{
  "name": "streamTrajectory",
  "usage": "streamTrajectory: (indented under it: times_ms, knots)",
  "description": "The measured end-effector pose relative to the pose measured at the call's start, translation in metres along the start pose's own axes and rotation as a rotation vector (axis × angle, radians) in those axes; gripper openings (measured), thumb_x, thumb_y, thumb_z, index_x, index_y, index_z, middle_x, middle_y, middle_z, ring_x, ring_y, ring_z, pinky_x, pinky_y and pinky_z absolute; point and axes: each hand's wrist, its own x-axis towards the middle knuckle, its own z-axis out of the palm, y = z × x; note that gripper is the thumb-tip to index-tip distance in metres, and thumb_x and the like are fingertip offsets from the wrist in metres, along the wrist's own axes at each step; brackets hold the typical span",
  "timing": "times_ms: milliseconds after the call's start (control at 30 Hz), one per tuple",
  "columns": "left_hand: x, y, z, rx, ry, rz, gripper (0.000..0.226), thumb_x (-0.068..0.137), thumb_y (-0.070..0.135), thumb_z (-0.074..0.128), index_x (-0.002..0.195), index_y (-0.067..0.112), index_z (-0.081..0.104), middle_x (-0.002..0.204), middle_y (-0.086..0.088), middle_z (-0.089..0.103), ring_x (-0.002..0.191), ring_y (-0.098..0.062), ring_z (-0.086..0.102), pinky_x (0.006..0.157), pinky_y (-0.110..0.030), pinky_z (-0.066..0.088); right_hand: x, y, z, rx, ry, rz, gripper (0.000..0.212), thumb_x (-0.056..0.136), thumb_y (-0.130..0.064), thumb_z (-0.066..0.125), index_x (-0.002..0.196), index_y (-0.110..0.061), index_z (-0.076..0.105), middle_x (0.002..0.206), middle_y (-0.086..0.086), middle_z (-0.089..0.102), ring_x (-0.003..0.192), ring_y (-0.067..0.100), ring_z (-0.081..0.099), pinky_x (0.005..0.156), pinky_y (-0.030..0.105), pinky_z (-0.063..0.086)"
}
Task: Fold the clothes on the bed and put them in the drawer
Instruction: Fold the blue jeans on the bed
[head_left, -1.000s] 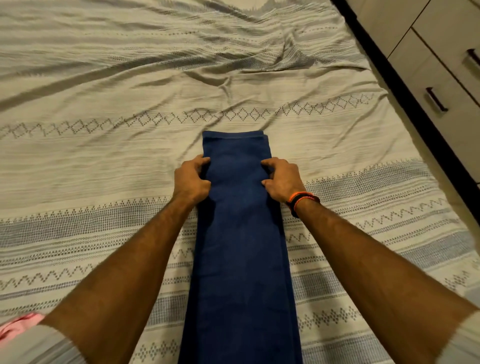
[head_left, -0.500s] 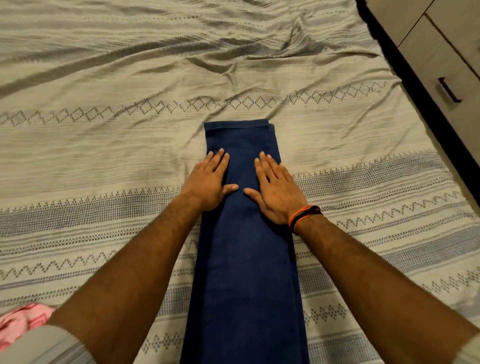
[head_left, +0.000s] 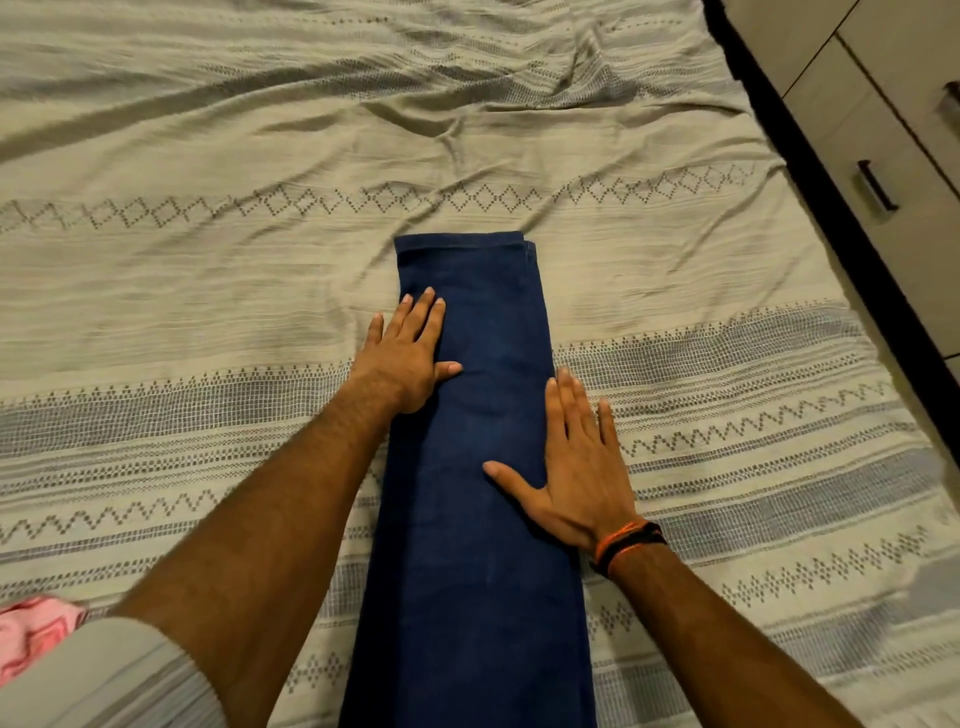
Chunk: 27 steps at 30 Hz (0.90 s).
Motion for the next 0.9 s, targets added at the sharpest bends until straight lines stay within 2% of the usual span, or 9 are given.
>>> streamTrajectory:
  times_ms: [100, 200, 300, 367, 500, 600, 733, 800, 900]
  knots:
    - [0.001, -0.002, 0.002, -0.013, 0.013, 0.007, 0.082, 0.099, 0.057, 0.032, 0.155, 0.021, -0.015, 0.161, 0.004, -0.025, 0.149, -0.017, -0.02, 0.12, -0.046, -0.008, 0.018, 0.001, -0.009, -0.05, 0.116, -0.228, 0.097, 0.09, -0.076, 0.025, 0.157, -0.011, 0.0, 0.165, 0.009, -0.01, 0.152, 0.02, -0.011, 0.124, 0.045, -0.001]
    - [0.002, -0.003, 0.004, -0.024, 0.027, 0.016, 0.083, 0.098, 0.058, 0.032, 0.155, 0.022, -0.015, 0.161, 0.005, -0.025, 0.149, -0.017, -0.02, 0.12, -0.046, -0.008, 0.041, 0.007, -0.013, -0.15, 0.016, -0.399, 0.087, 0.094, -0.074, 0.018, 0.158, -0.018, 0.001, 0.165, 0.0, -0.008, 0.152, 0.014, -0.009, 0.123, 0.047, 0.005]
    - [0.001, -0.001, 0.004, -0.04, 0.042, 0.004, 0.084, 0.097, 0.058, 0.037, 0.155, 0.022, -0.013, 0.161, 0.004, -0.025, 0.149, -0.018, -0.019, 0.12, -0.046, -0.009, 0.061, 0.001, -0.012, -0.05, 0.023, -0.223, 0.084, 0.094, -0.071, 0.014, 0.158, -0.019, -0.005, 0.165, -0.005, -0.011, 0.151, 0.012, -0.01, 0.123, 0.047, 0.003]
    - [0.002, 0.002, -0.001, -0.116, 0.076, -0.025, 0.089, 0.094, 0.054, 0.051, 0.157, 0.023, -0.003, 0.161, -0.004, -0.025, 0.15, -0.023, -0.015, 0.121, -0.047, -0.004, 0.077, -0.013, -0.015, 0.12, 0.092, -0.103, 0.086, 0.097, -0.06, 0.037, 0.157, -0.01, 0.0, 0.165, 0.007, -0.004, 0.152, 0.022, -0.001, 0.124, 0.044, 0.007]
    - [0.006, 0.011, -0.018, -0.708, 0.41, -0.164, 0.076, 0.07, 0.022, 0.087, 0.138, 0.021, 0.053, 0.159, -0.014, 0.02, 0.144, -0.025, 0.029, 0.115, -0.025, 0.026, 0.116, -0.034, -0.037, 0.544, 0.237, 0.242, 0.088, 0.088, -0.036, 0.069, 0.152, -0.001, 0.02, 0.154, 0.019, 0.028, 0.14, 0.034, 0.031, 0.115, 0.044, 0.03]
    - [0.014, 0.013, -0.029, -1.02, 0.482, -0.296, 0.062, 0.07, 0.008, 0.085, 0.127, 0.019, 0.062, 0.132, -0.003, 0.057, 0.12, -0.015, 0.055, 0.1, -0.025, 0.047, 0.144, -0.03, -0.06, 0.765, 0.172, 0.43, 0.079, 0.084, -0.031, 0.074, 0.144, -0.002, 0.032, 0.14, 0.011, 0.046, 0.126, 0.03, 0.048, 0.105, 0.038, 0.042]
    - [0.019, 0.011, -0.049, -1.524, 0.326, -0.405, 0.046, 0.081, -0.009, 0.07, 0.117, 0.019, 0.067, 0.118, -0.01, 0.067, 0.099, -0.023, 0.068, 0.078, -0.032, 0.06, 0.161, -0.025, -0.071, 1.086, 0.036, 0.521, 0.057, 0.075, -0.028, 0.082, 0.122, -0.004, 0.061, 0.114, -0.002, 0.064, 0.109, 0.021, 0.063, 0.096, 0.036, 0.053]
    - [0.015, 0.01, -0.056, -1.502, 0.336, -0.386, 0.048, 0.084, -0.015, 0.062, 0.119, 0.018, 0.067, 0.119, -0.006, 0.067, 0.096, -0.019, 0.068, 0.068, -0.023, 0.058, 0.16, -0.027, -0.076, 1.167, 0.028, 0.501, 0.032, 0.077, -0.018, 0.08, 0.106, -0.006, 0.072, 0.103, 0.006, 0.074, 0.097, 0.022, 0.07, 0.089, 0.038, 0.058]
    - [0.0, 0.014, -0.069, -1.501, 0.424, -0.346, 0.056, 0.083, -0.02, 0.057, 0.124, 0.018, 0.061, 0.112, -0.007, 0.067, 0.087, -0.012, 0.067, 0.064, -0.019, 0.056, 0.145, -0.027, -0.094, 1.269, 0.044, 0.483, 0.014, 0.085, -0.004, 0.068, 0.096, -0.009, 0.073, 0.096, 0.003, 0.074, 0.083, 0.014, 0.068, 0.064, 0.023, 0.057]
